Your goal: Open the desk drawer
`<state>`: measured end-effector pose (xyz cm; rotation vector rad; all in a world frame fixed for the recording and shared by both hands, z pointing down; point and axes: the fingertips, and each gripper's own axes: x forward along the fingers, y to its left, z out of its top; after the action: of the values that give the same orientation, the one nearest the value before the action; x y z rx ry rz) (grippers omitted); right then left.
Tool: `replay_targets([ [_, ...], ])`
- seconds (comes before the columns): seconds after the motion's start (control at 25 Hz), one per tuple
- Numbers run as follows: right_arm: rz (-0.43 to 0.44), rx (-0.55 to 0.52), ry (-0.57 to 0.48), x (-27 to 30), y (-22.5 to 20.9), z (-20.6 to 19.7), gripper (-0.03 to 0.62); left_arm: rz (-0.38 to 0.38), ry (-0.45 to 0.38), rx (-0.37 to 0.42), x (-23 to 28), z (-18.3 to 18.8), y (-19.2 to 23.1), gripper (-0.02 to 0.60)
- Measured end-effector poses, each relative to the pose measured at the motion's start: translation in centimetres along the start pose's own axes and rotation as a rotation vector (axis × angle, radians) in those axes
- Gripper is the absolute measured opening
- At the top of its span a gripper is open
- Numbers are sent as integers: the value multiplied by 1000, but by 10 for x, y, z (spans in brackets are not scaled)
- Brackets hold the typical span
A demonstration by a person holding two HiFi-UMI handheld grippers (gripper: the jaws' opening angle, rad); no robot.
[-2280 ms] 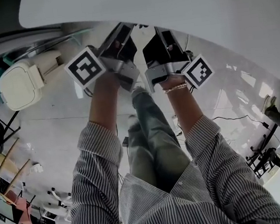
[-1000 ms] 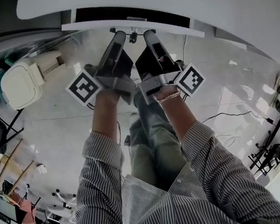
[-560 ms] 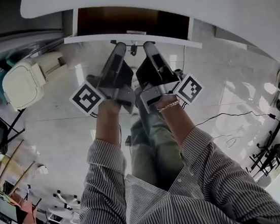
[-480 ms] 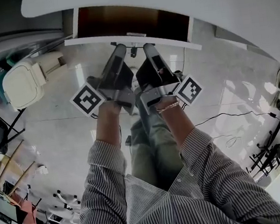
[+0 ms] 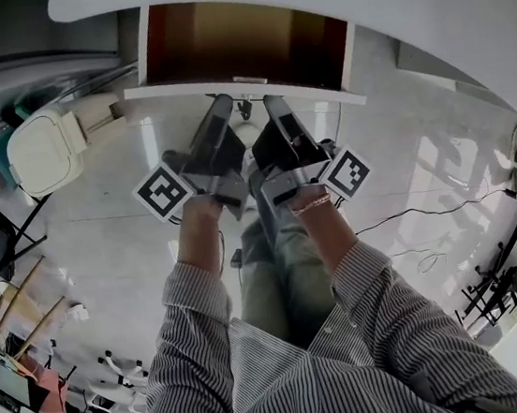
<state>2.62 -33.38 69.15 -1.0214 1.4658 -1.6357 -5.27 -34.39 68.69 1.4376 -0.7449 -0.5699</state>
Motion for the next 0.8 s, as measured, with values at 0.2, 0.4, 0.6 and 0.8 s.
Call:
replay_targets([
  [0.2,3,3,8,-3,0,-3,38,4,17,10,-4,-1,0,40],
  [0.4,32,33,-17,-4,-1,0,40,7,23,17,-2,-2,0,40],
  [0.6,82,74,-9,-4,-1,0,44,-16,33,21,-2,-3,-1,48],
  [0.8,94,106,3,-6,-4,-5,80,-27,18,-23,-6,-5,3,71],
])
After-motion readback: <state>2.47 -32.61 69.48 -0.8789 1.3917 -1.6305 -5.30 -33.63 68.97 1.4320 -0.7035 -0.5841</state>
